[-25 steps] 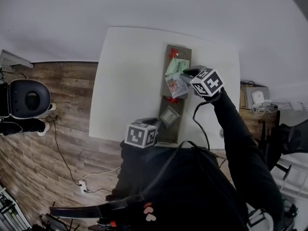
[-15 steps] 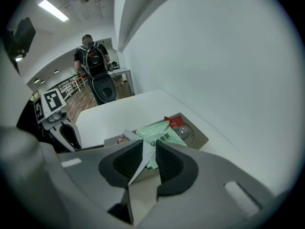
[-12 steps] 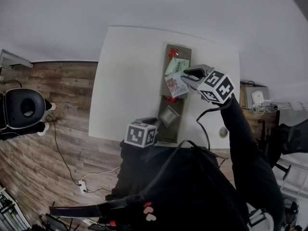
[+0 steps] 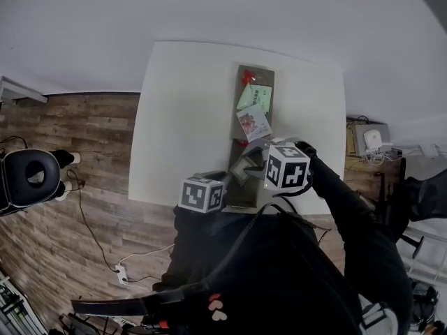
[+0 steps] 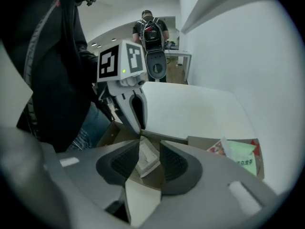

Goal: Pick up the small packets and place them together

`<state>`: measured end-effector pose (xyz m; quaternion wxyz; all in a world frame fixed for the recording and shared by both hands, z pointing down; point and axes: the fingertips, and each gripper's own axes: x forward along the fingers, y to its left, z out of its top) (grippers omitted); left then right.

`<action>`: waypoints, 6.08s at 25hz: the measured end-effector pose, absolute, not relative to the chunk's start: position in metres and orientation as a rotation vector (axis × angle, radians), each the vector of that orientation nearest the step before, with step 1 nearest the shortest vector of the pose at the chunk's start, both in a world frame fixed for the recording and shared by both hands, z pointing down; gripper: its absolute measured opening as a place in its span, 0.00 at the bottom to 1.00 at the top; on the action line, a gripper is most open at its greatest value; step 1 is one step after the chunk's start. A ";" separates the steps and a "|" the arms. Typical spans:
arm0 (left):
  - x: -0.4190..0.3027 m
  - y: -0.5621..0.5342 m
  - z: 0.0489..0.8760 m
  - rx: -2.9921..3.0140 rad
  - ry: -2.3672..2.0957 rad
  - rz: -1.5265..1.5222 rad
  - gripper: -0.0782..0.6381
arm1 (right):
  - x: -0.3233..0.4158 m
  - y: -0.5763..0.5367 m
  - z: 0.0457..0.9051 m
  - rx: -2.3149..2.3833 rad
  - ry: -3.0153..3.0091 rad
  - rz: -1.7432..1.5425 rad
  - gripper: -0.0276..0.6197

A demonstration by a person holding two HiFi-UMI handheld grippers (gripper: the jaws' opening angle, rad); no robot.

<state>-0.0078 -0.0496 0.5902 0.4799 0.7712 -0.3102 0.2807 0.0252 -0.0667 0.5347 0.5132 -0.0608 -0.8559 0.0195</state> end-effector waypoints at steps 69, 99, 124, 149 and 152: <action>-0.008 -0.037 0.593 1.852 -0.741 0.668 0.19 | 0.037 -0.065 0.541 -0.067 -2.132 0.215 0.13; -0.004 -0.054 0.588 1.851 -0.791 0.692 0.19 | 0.103 -0.251 0.505 0.694 -2.212 0.298 0.13; -0.001 -0.056 0.592 1.844 -0.773 0.703 0.19 | 0.099 -0.269 0.533 0.679 -2.119 0.267 0.17; 0.002 -0.084 0.546 1.994 -0.778 0.641 0.19 | 0.136 -0.252 0.440 0.967 -2.290 0.245 0.15; 0.007 -0.102 0.524 2.055 -0.803 0.598 0.19 | 0.158 -0.241 0.411 1.114 -2.371 0.294 0.05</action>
